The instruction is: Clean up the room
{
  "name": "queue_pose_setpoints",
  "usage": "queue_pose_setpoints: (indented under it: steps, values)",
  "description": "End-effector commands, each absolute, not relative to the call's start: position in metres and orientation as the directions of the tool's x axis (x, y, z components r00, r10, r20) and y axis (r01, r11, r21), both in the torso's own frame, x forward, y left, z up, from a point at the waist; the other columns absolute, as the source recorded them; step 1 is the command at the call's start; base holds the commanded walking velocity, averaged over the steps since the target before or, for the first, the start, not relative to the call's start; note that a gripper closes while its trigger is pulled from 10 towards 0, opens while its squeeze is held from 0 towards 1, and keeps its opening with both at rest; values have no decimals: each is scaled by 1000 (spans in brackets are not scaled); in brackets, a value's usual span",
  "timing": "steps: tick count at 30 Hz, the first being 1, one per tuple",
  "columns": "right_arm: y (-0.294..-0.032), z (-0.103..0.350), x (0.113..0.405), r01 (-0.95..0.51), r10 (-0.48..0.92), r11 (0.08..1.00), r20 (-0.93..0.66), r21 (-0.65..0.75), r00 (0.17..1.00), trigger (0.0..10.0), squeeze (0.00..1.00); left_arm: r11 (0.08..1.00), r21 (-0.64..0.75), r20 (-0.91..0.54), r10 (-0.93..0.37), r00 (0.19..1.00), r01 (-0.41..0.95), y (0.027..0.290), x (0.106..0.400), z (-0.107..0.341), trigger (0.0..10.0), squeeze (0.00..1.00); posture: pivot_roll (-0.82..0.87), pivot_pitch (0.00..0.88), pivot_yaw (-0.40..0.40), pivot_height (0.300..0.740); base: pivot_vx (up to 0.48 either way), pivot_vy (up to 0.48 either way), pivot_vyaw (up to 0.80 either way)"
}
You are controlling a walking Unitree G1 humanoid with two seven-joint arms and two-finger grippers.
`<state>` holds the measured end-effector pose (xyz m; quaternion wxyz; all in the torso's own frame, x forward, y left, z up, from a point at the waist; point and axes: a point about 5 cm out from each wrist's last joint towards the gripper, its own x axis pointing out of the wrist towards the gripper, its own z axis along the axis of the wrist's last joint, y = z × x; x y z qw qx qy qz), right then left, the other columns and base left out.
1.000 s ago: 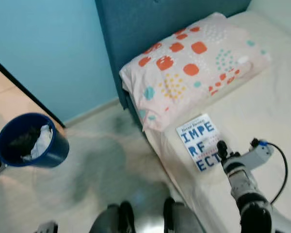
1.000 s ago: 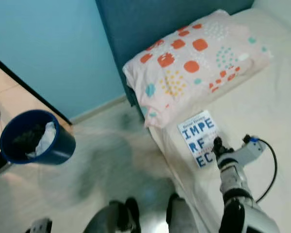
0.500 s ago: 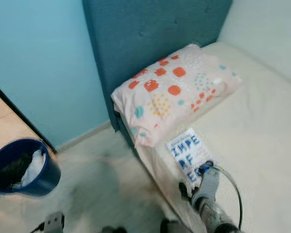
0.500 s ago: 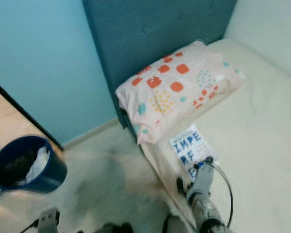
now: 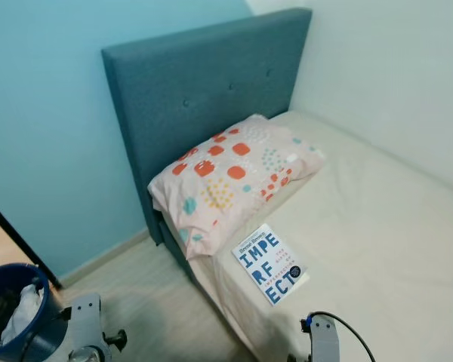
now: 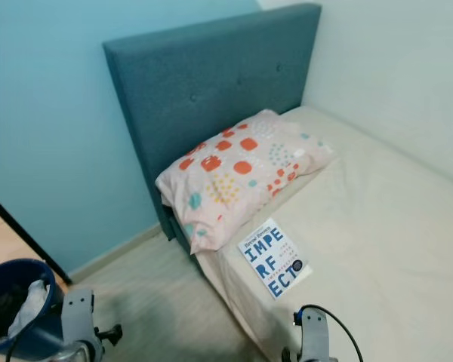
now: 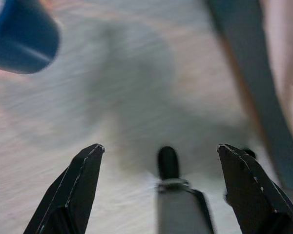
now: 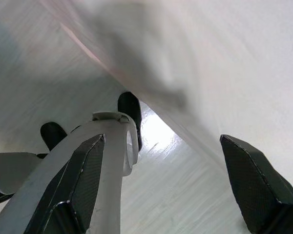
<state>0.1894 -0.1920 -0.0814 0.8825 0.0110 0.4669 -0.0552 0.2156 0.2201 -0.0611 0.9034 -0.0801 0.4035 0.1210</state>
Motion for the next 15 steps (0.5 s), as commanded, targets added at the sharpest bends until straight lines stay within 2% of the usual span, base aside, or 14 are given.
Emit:
queue_pose_setpoints:
  steps: [1,4,12,15]
  values:
    - [-192,-85,181,75,-83,996,-844,-51,529,10000,0,973,19,-815,149,559,-232,212,192,-77,10000,0,-149,0,-13,684,-345,0,0]
    - [-197,-86,179,19,-84,996,-851,-86,518,10000,0,983,75,-842,152,518,-166,206,180,-84,10000,0,-144,0,-19,684,-435,0,0]
    - [-209,-85,176,-16,-103,992,-859,-129,502,10000,0,985,96,-862,155,482,-144,205,166,-90,10000,0,-129,0,-25,684,-368,0,0]
    - [-212,-87,172,-29,-105,990,-863,-138,494,10000,0,987,104,-885,150,440,-126,207,136,-101,10000,0,-124,0,-23,684,-345,0,0]
